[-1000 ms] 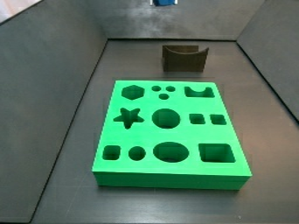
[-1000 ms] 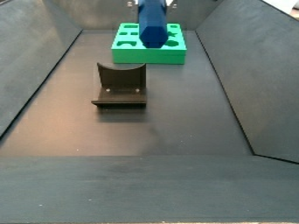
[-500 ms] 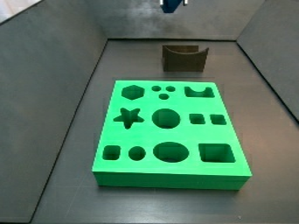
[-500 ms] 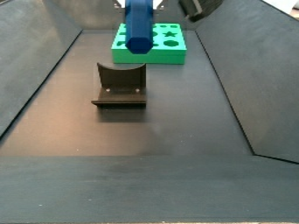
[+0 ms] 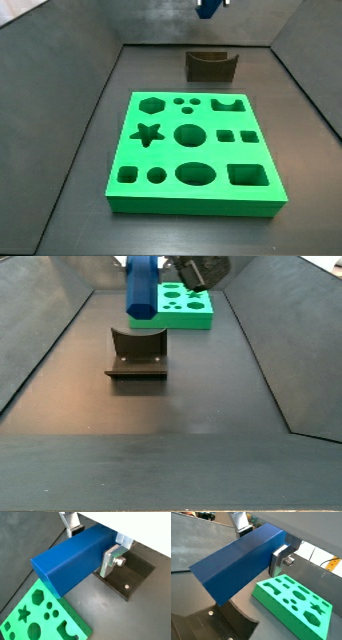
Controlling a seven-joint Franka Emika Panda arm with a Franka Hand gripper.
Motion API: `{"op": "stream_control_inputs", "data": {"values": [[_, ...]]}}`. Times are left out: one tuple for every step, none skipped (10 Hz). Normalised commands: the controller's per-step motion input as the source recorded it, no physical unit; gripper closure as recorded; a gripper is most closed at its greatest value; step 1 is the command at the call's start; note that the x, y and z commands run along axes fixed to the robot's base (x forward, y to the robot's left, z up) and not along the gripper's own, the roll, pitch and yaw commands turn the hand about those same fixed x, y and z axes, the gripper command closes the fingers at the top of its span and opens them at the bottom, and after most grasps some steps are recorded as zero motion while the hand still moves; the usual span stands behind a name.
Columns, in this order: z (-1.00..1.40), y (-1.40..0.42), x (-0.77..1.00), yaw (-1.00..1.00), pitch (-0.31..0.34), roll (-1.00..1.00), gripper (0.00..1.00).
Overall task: Pick up the hexagon object. Move up. Place the hexagon object on the fixture. Regrasp the hexagon object. Move to above the board. Insert the hexagon object.
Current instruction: Place the hexagon object on the fixture.
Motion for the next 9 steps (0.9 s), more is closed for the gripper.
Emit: {"op": "stream_control_inputs", "data": {"values": [[-0.01,0.03,0.20,-0.05,0.055,-0.15,1.00],[-1.00,0.13,0.15,-0.04,0.252,-1.00,1.00],[-1.00,0.14,0.14,-0.07,0.242,-1.00,1.00],[-1.00,0.14,0.16,-0.13,0.263,-1.00,1.00],[-1.00,0.14,0.17,-0.18,0.263,-0.95,1.00],[-1.00,0.14,0.18,-0.21,0.218,-0.79,1.00],[-1.00,0.14,0.19,-0.24,0.153,-0.58,1.00],[-1.00,0.15,0.19,-0.25,0.108,-0.42,1.00],[-1.00,0.14,0.20,-0.24,0.067,-0.29,1.00]]}}
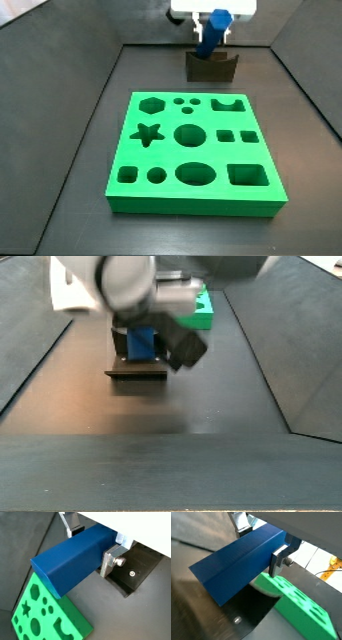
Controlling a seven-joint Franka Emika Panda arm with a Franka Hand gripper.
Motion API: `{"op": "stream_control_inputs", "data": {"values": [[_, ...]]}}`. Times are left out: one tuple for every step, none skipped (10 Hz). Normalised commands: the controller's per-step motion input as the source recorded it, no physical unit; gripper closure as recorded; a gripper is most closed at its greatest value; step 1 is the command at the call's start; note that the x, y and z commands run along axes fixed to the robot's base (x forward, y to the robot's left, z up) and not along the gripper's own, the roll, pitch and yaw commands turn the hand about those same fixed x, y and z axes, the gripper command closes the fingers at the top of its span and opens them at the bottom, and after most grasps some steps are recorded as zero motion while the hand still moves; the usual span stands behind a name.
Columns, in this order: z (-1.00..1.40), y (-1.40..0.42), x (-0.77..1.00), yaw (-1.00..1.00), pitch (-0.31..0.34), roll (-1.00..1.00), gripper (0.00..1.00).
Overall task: Pick up the hexagon object. Move up. Place the hexagon object on the fixture. Regrasp the hexagon object. Move to above the board. Insert the hexagon object.
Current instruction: Place the hexagon object on the fixture.
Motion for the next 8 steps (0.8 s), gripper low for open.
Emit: {"op": "stream_control_inputs", "data": {"values": [[-0.88,0.11,0.18,-0.22,0.027,-0.21,1.00],[-0.68,0.10,0.15,-0.20,-0.013,-0.18,1.00],[-0.45,0.11,0.11,-0.16,-0.053,-0.15,1.00],[-0.38,0.14,0.09,-0.13,-0.081,-0.14,1.00],[-0.37,0.15,0.08,-0.10,-0.086,-0.13,1.00],[-0.37,0.14,0.08,-0.07,-0.085,-0.13,1.00],[-0.37,0.14,0.08,-0.05,-0.084,-0.13,1.00],[-0.17,-0.50,0.00,0.00,0.000,0.00,1.00]]}}
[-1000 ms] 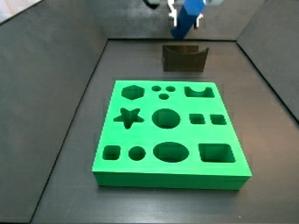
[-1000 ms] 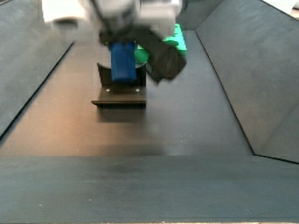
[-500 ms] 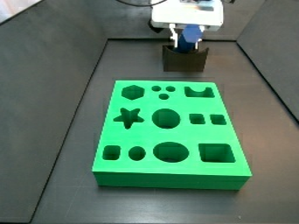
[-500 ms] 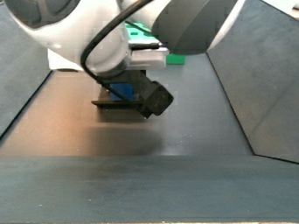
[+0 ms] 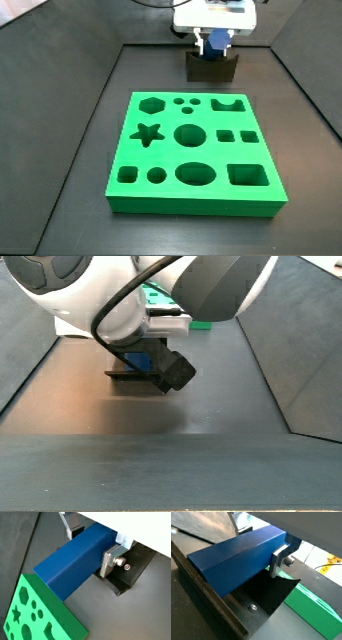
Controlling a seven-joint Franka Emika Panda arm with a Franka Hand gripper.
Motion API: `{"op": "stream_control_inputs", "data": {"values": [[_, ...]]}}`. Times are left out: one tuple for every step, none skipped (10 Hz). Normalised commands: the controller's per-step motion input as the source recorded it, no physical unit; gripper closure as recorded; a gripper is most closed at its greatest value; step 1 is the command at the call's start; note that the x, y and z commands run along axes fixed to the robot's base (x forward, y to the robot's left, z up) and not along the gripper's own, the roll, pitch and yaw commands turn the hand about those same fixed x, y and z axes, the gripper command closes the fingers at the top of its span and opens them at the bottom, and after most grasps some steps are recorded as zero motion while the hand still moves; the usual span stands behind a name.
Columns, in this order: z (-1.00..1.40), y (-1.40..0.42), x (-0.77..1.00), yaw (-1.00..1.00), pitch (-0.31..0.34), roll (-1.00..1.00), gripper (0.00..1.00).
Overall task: Pick up the hexagon object. Move up. Place the hexagon object on the fixture. Regrasp the hexagon object. Move to above the board. Insert the hexagon object.
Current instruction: Place the hexagon object on the fixture, then regrasp the hexagon object.
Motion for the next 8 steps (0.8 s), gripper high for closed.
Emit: {"op": "stream_control_inputs", "data": {"values": [[0.00,0.00,0.00,0.00,0.000,0.00,0.00],[1.00,0.00,0.00,0.05,0.096,-0.02,0.00],[1.00,0.00,0.00,0.05,0.098,-0.01,0.00],[1.00,0.01,-0.02,0.02,0.103,0.02,0.00],[1.00,0.00,-0.03,0.00,0.105,0.03,0.00],[1.00,0.00,-0.03,-0.02,0.104,0.04,0.00],[0.87,0.01,-0.03,-0.04,0.102,0.04,0.00],[0.69,0.01,-0.03,-0.05,0.089,0.04,0.00]]}}
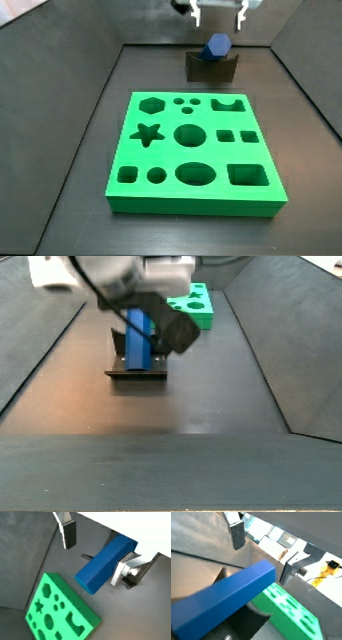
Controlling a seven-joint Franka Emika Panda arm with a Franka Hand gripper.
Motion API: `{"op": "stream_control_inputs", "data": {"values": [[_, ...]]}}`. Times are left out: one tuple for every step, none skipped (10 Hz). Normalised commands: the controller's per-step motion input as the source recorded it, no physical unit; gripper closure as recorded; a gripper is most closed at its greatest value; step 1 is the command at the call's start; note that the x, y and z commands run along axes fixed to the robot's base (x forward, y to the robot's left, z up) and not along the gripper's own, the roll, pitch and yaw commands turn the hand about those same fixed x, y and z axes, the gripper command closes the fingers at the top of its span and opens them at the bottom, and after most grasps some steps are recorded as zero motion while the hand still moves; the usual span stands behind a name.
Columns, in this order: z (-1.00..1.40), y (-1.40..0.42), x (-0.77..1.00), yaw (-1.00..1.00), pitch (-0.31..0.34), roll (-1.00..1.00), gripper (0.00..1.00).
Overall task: Pick up the hexagon object. Move up. Place the hexagon object on the fixture. Regrasp the hexagon object. Move to above the board. Insert the hexagon object.
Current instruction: Regrasp the hexagon object.
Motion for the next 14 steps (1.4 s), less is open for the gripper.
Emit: {"op": "stream_control_inputs", "data": {"values": [[0.50,0.01,-0.02,-0.06,0.081,0.05,0.00],[0.25,0.00,-0.02,-0.06,0.066,0.04,0.00],[0.93,-1.00,0.01,0.02,0.032,1.00,0.00],[0.89,-1.00,0.01,0.02,0.031,1.00,0.00],[0.88,-1.00,-0.02,0.02,0.021,1.00,0.00],[0.86,-1.00,-0.05,0.02,0.016,1.00,0.00],[0.62,-0.82,-0.08,0.02,0.008,1.00,0.00],[0.31,-0.58,-0.06,0.02,0.004,1.00,0.00],[0.10,-0.39,-0.04,0.02,0.002,1.00,0.00],[0.05,-0.27,-0.02,0.02,0.001,1.00,0.00],[0.06,-0.04,-0.03,0.02,0.000,1.00,0.00],[0.03,-0.03,-0.03,0.02,-0.003,1.00,0.00],[0.01,-0.04,-0.03,0.02,-0.008,1.00,0.00],[0.01,-0.02,-0.03,0.02,-0.013,1.00,0.00]]}}
